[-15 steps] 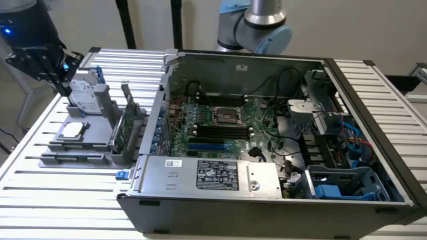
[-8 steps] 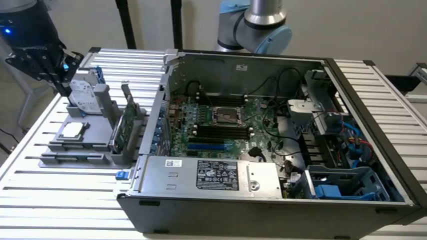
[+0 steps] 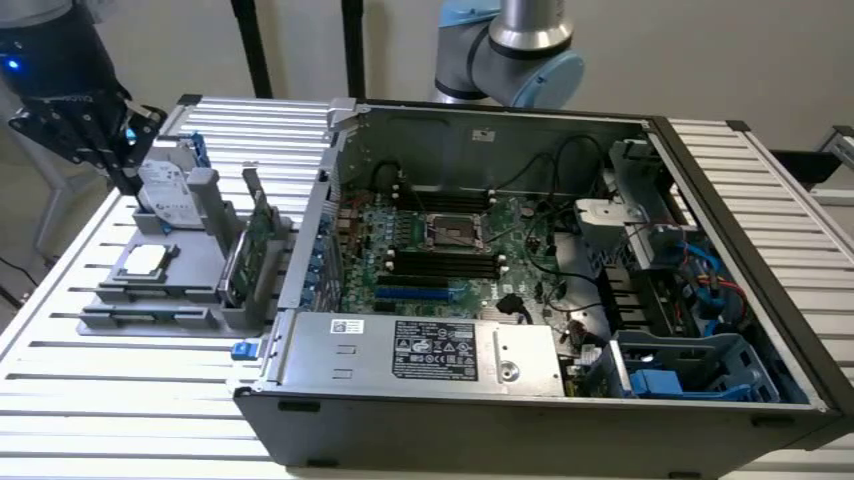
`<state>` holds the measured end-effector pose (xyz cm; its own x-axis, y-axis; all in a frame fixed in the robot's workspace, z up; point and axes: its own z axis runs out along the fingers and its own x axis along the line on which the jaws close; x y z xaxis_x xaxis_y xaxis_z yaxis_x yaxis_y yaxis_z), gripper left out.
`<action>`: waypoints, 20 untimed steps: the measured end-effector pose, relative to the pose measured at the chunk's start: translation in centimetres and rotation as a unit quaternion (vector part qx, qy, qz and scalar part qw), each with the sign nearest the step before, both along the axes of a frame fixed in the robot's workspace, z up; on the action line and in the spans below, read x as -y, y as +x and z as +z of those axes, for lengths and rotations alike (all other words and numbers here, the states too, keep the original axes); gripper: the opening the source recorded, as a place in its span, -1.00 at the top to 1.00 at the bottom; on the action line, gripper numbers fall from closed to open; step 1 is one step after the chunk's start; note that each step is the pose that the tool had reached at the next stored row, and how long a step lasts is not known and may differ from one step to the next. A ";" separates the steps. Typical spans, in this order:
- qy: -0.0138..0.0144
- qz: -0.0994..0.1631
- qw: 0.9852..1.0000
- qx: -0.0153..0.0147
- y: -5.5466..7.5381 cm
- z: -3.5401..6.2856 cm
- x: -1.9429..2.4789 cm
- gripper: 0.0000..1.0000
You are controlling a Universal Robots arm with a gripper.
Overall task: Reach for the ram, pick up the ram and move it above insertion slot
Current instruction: 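Reach for the ram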
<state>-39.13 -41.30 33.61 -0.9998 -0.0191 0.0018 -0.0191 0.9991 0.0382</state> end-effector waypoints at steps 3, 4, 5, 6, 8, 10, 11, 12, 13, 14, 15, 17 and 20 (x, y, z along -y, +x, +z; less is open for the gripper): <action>0.000 0.000 1.000 -0.001 0.2 0.00 0.79 0.79; 0.000 0.000 1.000 -0.001 0.2 0.00 1.13 0.79; 0.000 0.000 1.000 -0.002 0.2 0.00 1.49 0.79; 0.000 0.000 1.000 -0.002 0.3 0.00 1.89 0.79; 0.000 0.000 1.000 -0.002 0.3 0.00 2.62 0.79; 0.000 0.000 1.000 -0.002 0.3 0.00 3.39 0.79; 0.000 0.000 1.000 -0.002 0.3 0.00 3.73 0.79; 0.000 0.000 1.000 -0.002 0.3 0.00 4.02 0.79; 0.000 0.000 1.000 -0.002 0.3 0.00 4.22 0.79; 0.000 0.000 1.000 -0.002 0.3 0.01 4.32 0.79; 0.000 0.000 1.000 -0.002 0.3 0.00 4.36 0.79; 0.000 0.000 1.000 -0.002 0.3 0.00 4.50 0.79; 0.000 0.007 1.000 -0.002 0.2 0.00 4.63 0.79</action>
<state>-38.92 -45.93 33.61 -0.9994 -0.0332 0.0059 -0.0329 0.9987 0.0388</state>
